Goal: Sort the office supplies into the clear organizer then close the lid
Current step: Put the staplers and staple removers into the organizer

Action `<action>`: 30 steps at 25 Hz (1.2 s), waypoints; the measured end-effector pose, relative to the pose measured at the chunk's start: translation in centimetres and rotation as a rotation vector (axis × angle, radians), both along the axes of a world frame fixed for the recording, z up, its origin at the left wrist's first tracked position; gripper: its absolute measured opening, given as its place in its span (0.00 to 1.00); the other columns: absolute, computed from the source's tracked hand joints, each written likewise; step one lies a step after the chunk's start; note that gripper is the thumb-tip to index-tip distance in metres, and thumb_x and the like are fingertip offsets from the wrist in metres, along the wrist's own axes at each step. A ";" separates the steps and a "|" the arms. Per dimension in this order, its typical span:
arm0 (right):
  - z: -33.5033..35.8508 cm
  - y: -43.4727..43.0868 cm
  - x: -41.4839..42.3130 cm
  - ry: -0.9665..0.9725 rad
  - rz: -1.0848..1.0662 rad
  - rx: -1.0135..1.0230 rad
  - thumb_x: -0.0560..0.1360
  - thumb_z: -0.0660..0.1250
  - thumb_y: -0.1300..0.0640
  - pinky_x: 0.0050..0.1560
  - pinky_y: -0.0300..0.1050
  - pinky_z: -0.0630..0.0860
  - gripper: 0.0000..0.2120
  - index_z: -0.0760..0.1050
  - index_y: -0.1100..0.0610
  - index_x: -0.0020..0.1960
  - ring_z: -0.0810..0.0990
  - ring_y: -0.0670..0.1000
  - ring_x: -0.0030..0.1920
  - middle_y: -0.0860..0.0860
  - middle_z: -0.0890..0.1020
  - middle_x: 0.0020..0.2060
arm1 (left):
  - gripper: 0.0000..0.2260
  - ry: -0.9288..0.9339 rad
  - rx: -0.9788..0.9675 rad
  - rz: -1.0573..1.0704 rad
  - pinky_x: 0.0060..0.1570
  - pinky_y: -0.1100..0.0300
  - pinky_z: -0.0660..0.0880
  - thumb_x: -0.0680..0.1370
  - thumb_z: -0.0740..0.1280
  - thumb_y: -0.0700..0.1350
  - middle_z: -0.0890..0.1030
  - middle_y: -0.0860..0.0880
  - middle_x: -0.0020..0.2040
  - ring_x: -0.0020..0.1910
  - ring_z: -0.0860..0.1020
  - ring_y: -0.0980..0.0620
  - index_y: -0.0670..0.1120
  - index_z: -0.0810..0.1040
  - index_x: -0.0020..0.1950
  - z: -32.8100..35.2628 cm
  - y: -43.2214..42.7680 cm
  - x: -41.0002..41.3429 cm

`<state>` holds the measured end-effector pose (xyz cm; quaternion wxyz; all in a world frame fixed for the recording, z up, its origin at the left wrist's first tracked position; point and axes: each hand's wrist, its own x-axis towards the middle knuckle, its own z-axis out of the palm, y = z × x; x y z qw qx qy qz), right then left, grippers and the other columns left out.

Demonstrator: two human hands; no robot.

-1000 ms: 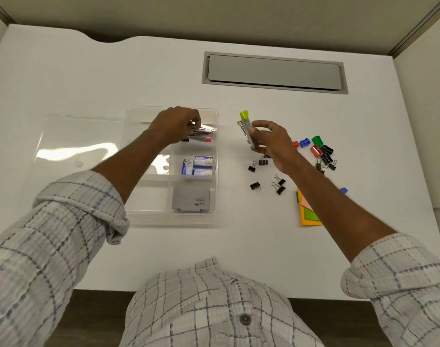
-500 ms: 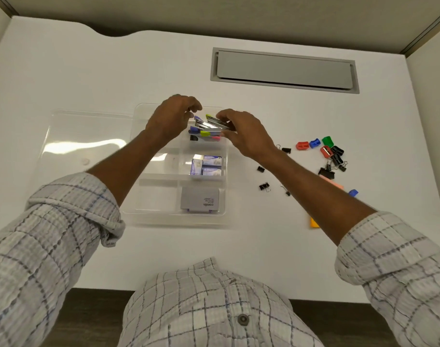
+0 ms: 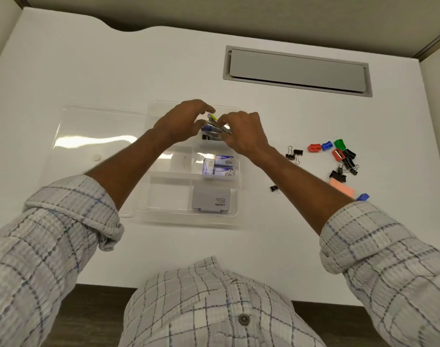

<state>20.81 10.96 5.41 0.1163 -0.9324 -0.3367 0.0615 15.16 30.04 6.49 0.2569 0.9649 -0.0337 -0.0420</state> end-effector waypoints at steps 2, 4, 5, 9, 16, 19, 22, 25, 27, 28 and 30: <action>0.0 -0.3 -0.1 0.019 -0.012 0.009 0.77 0.68 0.56 0.56 0.51 0.67 0.10 0.81 0.48 0.57 0.81 0.53 0.53 0.48 0.85 0.50 | 0.17 0.015 0.037 -0.058 0.65 0.54 0.71 0.79 0.67 0.40 0.79 0.46 0.66 0.64 0.76 0.47 0.45 0.77 0.68 -0.2 -0.2 0.2; 0.2 -0.6 -0.1 0.022 -0.044 0.017 0.77 0.66 0.61 0.57 0.51 0.66 0.13 0.82 0.47 0.57 0.81 0.53 0.53 0.47 0.86 0.49 | 0.15 0.048 0.080 -0.108 0.64 0.51 0.72 0.79 0.67 0.41 0.80 0.47 0.64 0.64 0.76 0.46 0.46 0.79 0.66 -0.2 -0.4 0.4; 0.3 -0.8 -0.2 0.022 -0.062 0.024 0.77 0.66 0.62 0.57 0.51 0.66 0.14 0.82 0.47 0.57 0.81 0.53 0.53 0.47 0.86 0.49 | 0.14 0.057 0.115 -0.129 0.62 0.50 0.74 0.79 0.67 0.42 0.81 0.47 0.62 0.62 0.77 0.46 0.46 0.80 0.64 -0.1 -0.5 0.4; 0.7 -2.2 -0.6 -0.003 -0.123 0.083 0.78 0.65 0.59 0.57 0.51 0.69 0.12 0.81 0.47 0.57 0.81 0.52 0.53 0.46 0.85 0.50 | 0.11 0.061 0.169 -0.144 0.55 0.47 0.77 0.79 0.66 0.43 0.83 0.48 0.59 0.57 0.79 0.46 0.46 0.84 0.60 0.0 -1.0 0.4; 0.6 -9.3 -2.9 -0.046 -0.282 0.327 0.80 0.63 0.60 0.61 0.48 0.72 0.11 0.80 0.52 0.59 0.79 0.51 0.59 0.48 0.83 0.58 | 0.13 -0.040 0.091 -0.064 0.64 0.52 0.72 0.82 0.62 0.46 0.80 0.49 0.64 0.65 0.76 0.47 0.47 0.80 0.65 0.9 -3.3 0.7; 0.0 -13.5 -3.9 -0.016 -0.351 0.333 0.80 0.63 0.60 0.59 0.47 0.73 0.12 0.80 0.52 0.60 0.78 0.51 0.59 0.48 0.83 0.58 | 0.13 -0.074 0.026 -0.085 0.65 0.55 0.71 0.82 0.63 0.47 0.80 0.50 0.65 0.65 0.76 0.49 0.47 0.80 0.64 1.5 -5.6 0.8; -0.2 -17.3 -4.7 -0.012 -0.400 0.348 0.80 0.63 0.61 0.60 0.45 0.73 0.11 0.79 0.53 0.60 0.78 0.51 0.58 0.49 0.83 0.57 | 0.13 -0.082 -0.033 -0.123 0.64 0.58 0.71 0.82 0.63 0.48 0.80 0.51 0.65 0.64 0.77 0.50 0.48 0.79 0.65 1.7 -8.6 0.7; -0.4 -20.4 -5.8 -0.035 -0.449 0.368 0.80 0.64 0.60 0.60 0.39 0.68 0.11 0.79 0.53 0.60 0.78 0.50 0.60 0.48 0.82 0.58 | 0.14 -0.073 0.003 -0.212 0.68 0.55 0.70 0.83 0.62 0.49 0.79 0.51 0.67 0.67 0.75 0.50 0.48 0.78 0.66 1.4 -12.0 0.4; -0.6 -22.1 -6.6 -0.040 -0.486 0.377 0.79 0.65 0.60 0.61 0.39 0.68 0.11 0.78 0.52 0.60 0.77 0.49 0.60 0.47 0.82 0.58 | 0.14 -0.073 0.006 -0.249 0.68 0.54 0.69 0.83 0.62 0.49 0.79 0.51 0.67 0.68 0.74 0.51 0.49 0.78 0.67 1.2 -14.1 0.1; -0.7 -22.8 -6.9 -0.041 -0.502 0.380 0.79 0.65 0.60 0.62 0.40 0.69 0.11 0.79 0.52 0.60 0.77 0.50 0.60 0.47 0.82 0.57 | 0.14 -0.074 0.001 -0.262 0.68 0.54 0.69 0.83 0.62 0.50 0.78 0.52 0.67 0.68 0.74 0.51 0.49 0.78 0.67 1.0 -15.0 -0.1; -0.9 -24.4 -7.5 -0.019 -0.542 0.391 0.79 0.66 0.60 0.63 0.45 0.72 0.11 0.79 0.53 0.60 0.77 0.51 0.60 0.47 0.82 0.57 | 0.15 -0.064 -0.010 -0.294 0.68 0.54 0.70 0.83 0.62 0.49 0.78 0.52 0.67 0.68 0.73 0.51 0.49 0.77 0.67 0.9 -17.0 -0.4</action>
